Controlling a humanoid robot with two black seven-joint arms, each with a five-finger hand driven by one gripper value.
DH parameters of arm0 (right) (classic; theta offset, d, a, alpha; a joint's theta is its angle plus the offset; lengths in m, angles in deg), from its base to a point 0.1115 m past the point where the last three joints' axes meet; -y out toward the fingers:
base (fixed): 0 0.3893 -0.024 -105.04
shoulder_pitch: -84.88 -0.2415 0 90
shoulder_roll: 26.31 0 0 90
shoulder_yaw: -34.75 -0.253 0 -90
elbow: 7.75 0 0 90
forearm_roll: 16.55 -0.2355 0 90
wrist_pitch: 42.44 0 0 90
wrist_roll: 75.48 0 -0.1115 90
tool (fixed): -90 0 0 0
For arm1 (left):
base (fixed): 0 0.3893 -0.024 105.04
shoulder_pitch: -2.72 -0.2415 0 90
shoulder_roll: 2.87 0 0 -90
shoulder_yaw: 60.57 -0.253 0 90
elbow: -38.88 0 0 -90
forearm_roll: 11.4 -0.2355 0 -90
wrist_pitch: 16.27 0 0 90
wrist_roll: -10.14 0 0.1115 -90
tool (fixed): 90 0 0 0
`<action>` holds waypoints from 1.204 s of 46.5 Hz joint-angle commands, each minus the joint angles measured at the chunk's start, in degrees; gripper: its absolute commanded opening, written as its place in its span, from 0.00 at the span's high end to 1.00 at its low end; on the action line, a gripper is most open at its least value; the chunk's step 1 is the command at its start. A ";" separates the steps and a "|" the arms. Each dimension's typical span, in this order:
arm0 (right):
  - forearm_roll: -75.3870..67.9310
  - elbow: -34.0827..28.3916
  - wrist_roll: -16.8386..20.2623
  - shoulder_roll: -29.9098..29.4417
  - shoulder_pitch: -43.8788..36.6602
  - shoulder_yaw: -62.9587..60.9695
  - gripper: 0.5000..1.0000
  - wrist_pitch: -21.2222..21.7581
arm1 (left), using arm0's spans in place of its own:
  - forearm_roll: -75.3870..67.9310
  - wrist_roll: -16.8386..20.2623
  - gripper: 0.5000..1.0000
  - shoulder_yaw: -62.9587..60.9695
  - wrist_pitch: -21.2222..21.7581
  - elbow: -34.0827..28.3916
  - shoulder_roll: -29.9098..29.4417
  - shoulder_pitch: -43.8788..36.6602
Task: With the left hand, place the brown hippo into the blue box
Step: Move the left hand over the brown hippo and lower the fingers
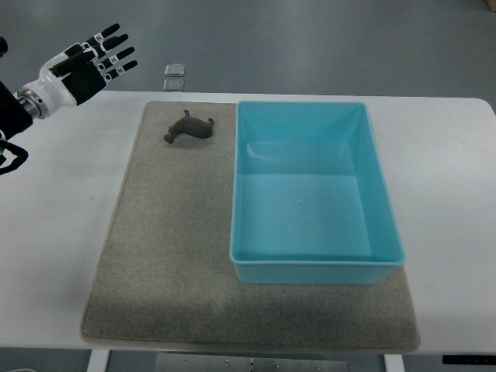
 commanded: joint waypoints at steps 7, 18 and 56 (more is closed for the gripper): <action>0.00 0.00 -0.02 0.00 0.00 0.00 0.13 0.00 | -0.18 0.06 0.00 -0.09 -0.06 0.09 0.00 0.08; 0.00 0.00 -0.02 0.00 0.00 0.00 0.13 0.00 | -0.26 -0.03 0.00 -0.26 0.56 0.17 -0.09 1.13; 0.00 0.00 -0.02 0.00 0.00 0.00 0.13 0.00 | -56.68 8.59 0.01 -1.32 4.95 0.09 0.97 11.77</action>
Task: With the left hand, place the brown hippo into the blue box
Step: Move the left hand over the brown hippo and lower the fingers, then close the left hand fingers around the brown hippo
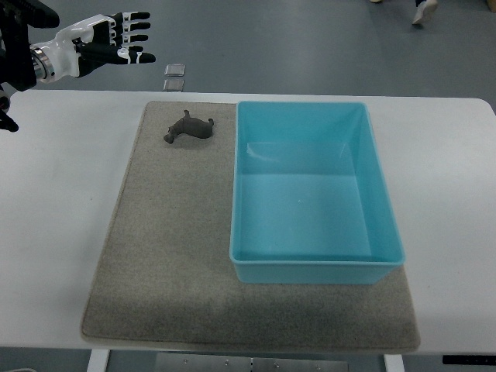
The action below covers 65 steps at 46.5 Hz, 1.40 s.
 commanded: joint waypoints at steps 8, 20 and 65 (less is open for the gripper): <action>0.00 0.00 -0.05 0.00 0.00 0.00 0.13 0.00 | -11.46 0.02 0.01 -3.48 0.06 -0.21 0.70 3.81; 0.00 0.00 -0.05 0.00 0.00 0.00 0.13 0.00 | -13.84 0.02 0.01 -20.96 0.32 -0.38 1.31 11.90; 0.00 0.00 0.04 0.00 0.00 0.00 0.13 0.00 | -16.22 -0.06 0.02 -45.15 10.42 -10.67 18.36 15.16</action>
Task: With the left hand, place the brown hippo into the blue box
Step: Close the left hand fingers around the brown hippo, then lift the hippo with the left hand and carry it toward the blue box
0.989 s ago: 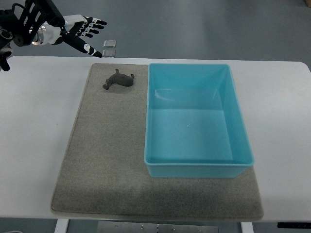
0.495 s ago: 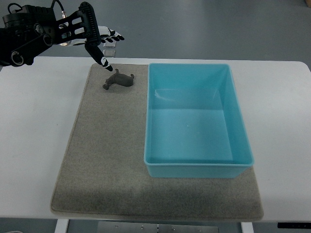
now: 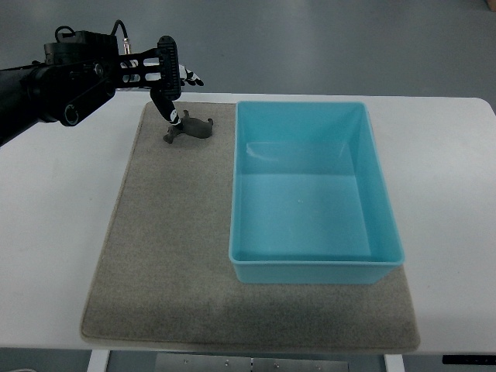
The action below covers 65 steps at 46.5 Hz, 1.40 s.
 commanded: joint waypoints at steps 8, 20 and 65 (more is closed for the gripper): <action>0.00 0.00 0.05 0.00 0.00 0.00 0.13 0.00 | -0.01 -0.08 0.02 -0.08 3.89 -0.25 1.68 -2.27; 0.00 0.00 -0.03 0.00 0.00 0.00 0.13 0.00 | -0.10 -0.08 0.11 0.01 5.74 -0.43 2.12 -3.24; 0.00 0.00 -0.03 0.00 0.00 0.00 0.13 0.00 | -0.36 -0.08 0.77 -0.08 5.65 -0.34 2.65 -3.85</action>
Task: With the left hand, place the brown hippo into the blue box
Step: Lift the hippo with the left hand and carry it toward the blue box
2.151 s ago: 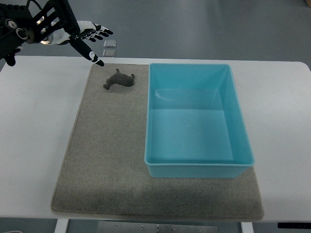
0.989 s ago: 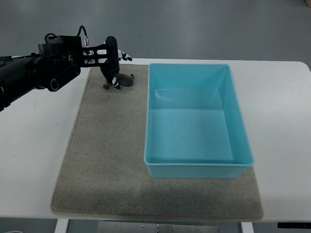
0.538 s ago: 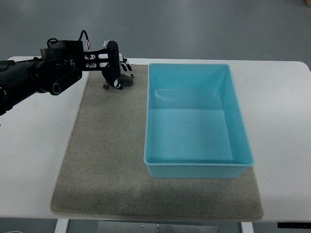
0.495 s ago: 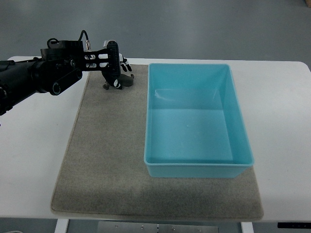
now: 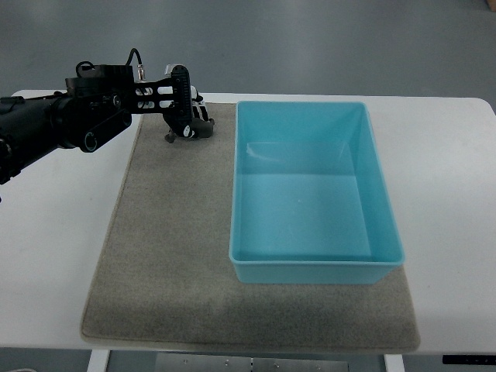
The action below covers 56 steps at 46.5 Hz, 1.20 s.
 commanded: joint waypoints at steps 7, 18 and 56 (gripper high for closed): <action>0.00 0.00 -0.06 0.00 0.00 0.00 0.13 0.00 | -0.37 0.01 0.95 0.00 -0.09 0.00 0.00 0.17; 0.00 0.00 0.03 0.00 0.00 0.00 0.13 0.00 | -0.81 0.10 1.00 0.00 0.00 0.00 0.00 0.44; 0.00 0.00 0.03 0.00 0.00 0.00 0.13 0.00 | 0.60 0.89 1.00 3.16 -0.62 2.81 -4.84 3.95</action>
